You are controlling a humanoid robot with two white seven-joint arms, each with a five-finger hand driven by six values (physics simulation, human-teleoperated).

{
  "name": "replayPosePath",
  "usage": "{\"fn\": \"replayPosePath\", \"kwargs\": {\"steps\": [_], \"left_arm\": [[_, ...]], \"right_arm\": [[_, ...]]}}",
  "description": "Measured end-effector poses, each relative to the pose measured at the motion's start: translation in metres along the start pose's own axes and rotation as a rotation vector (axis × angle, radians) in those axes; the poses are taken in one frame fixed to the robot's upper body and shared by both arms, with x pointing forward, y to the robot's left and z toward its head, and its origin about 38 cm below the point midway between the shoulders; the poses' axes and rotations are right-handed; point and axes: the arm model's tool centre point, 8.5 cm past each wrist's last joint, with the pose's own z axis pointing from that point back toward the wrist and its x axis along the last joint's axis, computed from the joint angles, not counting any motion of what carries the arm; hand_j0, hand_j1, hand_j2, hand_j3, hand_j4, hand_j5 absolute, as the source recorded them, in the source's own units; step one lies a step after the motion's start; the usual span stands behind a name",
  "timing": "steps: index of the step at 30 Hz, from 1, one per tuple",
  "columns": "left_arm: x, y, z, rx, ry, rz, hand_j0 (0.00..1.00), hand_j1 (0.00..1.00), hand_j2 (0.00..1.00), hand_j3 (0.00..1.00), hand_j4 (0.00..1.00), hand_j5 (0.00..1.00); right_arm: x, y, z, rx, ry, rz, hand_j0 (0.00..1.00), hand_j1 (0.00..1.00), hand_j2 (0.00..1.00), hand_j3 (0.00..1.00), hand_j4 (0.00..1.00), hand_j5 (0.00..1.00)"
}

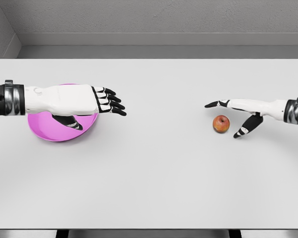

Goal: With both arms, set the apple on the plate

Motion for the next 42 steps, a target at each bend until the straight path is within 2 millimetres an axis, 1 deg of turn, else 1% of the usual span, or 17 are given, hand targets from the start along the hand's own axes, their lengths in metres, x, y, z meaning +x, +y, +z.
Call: {"fn": "replayPosePath", "kwargs": {"steps": [1,2,4,5,9,10,13,18,19,21,22,23,28,30,34,39,42], "left_arm": [[0.000,0.000,0.000,0.000,0.000,0.000,1.00,1.00,1.00,1.00,1.00,1.00],[0.000,-0.001,0.000,-0.001,0.000,0.001,1.00,1.00,1.00,1.00,1.00,1.00],[0.000,-0.001,0.000,-0.001,0.000,0.001,1.00,1.00,1.00,1.00,1.00,1.00],[0.000,-0.001,0.000,-0.001,0.000,0.001,1.00,1.00,1.00,1.00,1.00,1.00],[0.000,-0.001,0.000,-0.001,0.000,0.001,1.00,1.00,1.00,1.00,1.00,1.00],[0.000,-0.001,0.000,-0.001,0.000,0.001,1.00,1.00,1.00,1.00,1.00,1.00],[0.000,-0.001,0.000,-0.001,0.000,0.001,1.00,1.00,1.00,1.00,1.00,1.00],[0.000,0.000,0.000,0.000,0.000,0.000,1.00,1.00,1.00,1.00,1.00,1.00],[0.000,0.000,0.000,0.000,0.000,0.000,1.00,1.00,1.00,1.00,1.00,1.00],[0.000,0.000,0.000,0.000,0.000,0.000,1.00,1.00,1.00,1.00,1.00,1.00],[0.000,0.000,0.000,0.000,0.000,0.000,1.00,1.00,1.00,1.00,1.00,1.00],[0.000,0.000,0.000,0.000,0.000,0.000,1.00,1.00,1.00,1.00,1.00,1.00],[0.000,0.000,0.000,-0.001,0.001,0.000,1.00,1.00,1.00,1.00,1.00,1.00],[0.000,0.000,0.000,-0.001,0.002,0.000,1.00,1.00,1.00,1.00,1.00,1.00],[0.000,0.000,0.000,-0.001,0.002,0.000,1.00,1.00,1.00,1.00,1.00,1.00],[0.000,0.000,0.000,-0.001,0.002,0.000,1.00,1.00,1.00,1.00,1.00,1.00],[0.000,0.000,0.000,-0.001,0.002,0.000,1.00,1.00,1.00,1.00,1.00,1.00]], "right_arm": [[0.000,0.000,0.000,0.000,-0.001,0.000,0.99,0.99,0.99,0.99,0.99,0.99],[0.001,-0.001,-0.001,0.000,-0.002,0.001,0.92,0.92,0.92,0.92,0.92,0.92],[0.001,0.000,-0.001,0.000,-0.003,0.002,0.92,0.92,0.92,0.92,0.92,0.92],[0.001,0.000,-0.002,0.001,-0.003,0.001,0.89,0.89,0.89,0.89,0.89,0.89],[0.001,0.001,-0.002,0.004,-0.004,0.001,0.87,0.87,0.87,0.87,0.87,0.87],[0.001,0.001,-0.003,0.005,-0.005,0.001,0.81,0.81,0.81,0.81,0.81,0.81],[0.002,0.003,-0.005,0.010,-0.007,0.002,0.72,0.72,0.72,0.72,0.72,0.72],[0.002,0.004,-0.006,0.013,-0.009,0.003,0.68,0.68,0.68,0.68,0.68,0.68],[0.002,0.004,-0.006,0.014,-0.009,0.003,0.64,0.64,0.64,0.64,0.64,0.64],[0.002,0.004,-0.006,0.015,-0.009,0.003,0.52,0.52,0.52,0.52,0.52,0.52],[0.002,0.004,-0.007,0.015,-0.009,0.003,0.43,0.43,0.43,0.43,0.43,0.43],[0.002,0.004,-0.007,0.015,-0.009,0.003,0.38,0.38,0.38,0.38,0.38,0.38],[0.003,0.005,-0.007,0.017,-0.011,0.002,0.40,0.40,0.40,0.40,0.40,0.40],[0.007,0.005,-0.011,0.022,-0.023,0.008,0.41,0.41,0.41,0.41,0.41,0.41],[0.033,0.003,-0.027,0.030,-0.112,0.035,0.41,0.41,0.41,0.41,0.41,0.41],[0.086,-0.016,-0.058,0.010,-0.278,0.087,0.42,0.42,0.42,0.42,0.42,0.42],[0.105,-0.014,-0.075,0.010,-0.348,0.082,0.42,0.42,0.42,0.42,0.42,0.42]]}}
